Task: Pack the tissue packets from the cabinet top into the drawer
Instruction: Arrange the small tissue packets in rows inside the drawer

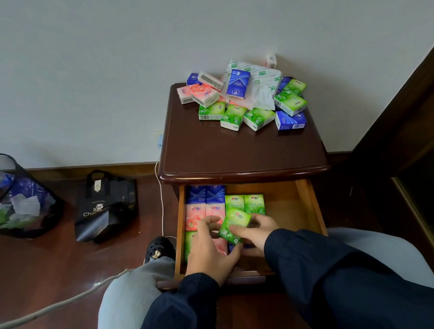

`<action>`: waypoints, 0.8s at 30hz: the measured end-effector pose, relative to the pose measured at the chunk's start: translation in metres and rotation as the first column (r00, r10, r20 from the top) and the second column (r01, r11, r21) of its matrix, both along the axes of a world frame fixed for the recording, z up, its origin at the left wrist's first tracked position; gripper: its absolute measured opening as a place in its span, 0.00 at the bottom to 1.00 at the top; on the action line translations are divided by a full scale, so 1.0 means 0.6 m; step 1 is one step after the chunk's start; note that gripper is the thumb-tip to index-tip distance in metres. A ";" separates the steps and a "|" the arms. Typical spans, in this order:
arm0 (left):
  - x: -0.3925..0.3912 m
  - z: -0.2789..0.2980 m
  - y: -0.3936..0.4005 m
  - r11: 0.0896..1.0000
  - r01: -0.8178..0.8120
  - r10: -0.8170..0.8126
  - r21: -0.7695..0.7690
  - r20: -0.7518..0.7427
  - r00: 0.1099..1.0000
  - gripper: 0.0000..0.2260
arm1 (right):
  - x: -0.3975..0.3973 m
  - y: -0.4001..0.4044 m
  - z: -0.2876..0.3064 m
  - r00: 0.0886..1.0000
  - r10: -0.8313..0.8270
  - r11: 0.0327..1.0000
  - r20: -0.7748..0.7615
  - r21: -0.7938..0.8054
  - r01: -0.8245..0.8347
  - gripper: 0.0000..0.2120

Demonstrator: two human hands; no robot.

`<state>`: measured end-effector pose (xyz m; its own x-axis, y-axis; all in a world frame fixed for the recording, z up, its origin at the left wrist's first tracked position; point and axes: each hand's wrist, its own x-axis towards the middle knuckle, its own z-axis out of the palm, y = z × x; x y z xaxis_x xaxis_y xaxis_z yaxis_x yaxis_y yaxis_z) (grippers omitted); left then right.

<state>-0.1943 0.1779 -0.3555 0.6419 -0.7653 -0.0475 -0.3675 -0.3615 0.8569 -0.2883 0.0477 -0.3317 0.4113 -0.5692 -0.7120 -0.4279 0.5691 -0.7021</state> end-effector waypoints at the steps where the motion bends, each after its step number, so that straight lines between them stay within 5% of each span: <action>1: 0.000 0.000 0.001 0.999 0.018 -0.018 0.028 0.019 1.000 0.32 | -0.008 -0.006 -0.003 0.999 -0.033 0.999 0.003 0.004 0.033 0.30; 6: -0.003 0.002 -0.001 0.982 0.050 -0.095 0.184 0.247 0.964 0.21 | -0.053 -0.045 -0.011 0.985 0.036 0.997 -0.167 -0.066 -0.047 0.16; 10: -0.007 0.001 -0.010 0.939 0.033 -0.158 0.341 0.344 0.925 0.21 | -0.076 -0.052 -0.024 0.928 0.198 0.975 -0.314 -0.035 -0.219 0.22; 18: -0.007 -0.002 -0.012 0.896 0.026 -0.180 0.443 0.309 0.934 0.20 | -0.072 -0.049 -0.042 0.943 0.108 0.983 -0.315 -0.109 -0.150 0.25; 24: -0.008 0.002 -0.012 0.891 0.028 -0.173 0.453 0.281 0.944 0.18 | -0.071 -0.048 -0.042 0.899 0.157 0.941 -0.410 -0.215 -0.262 0.23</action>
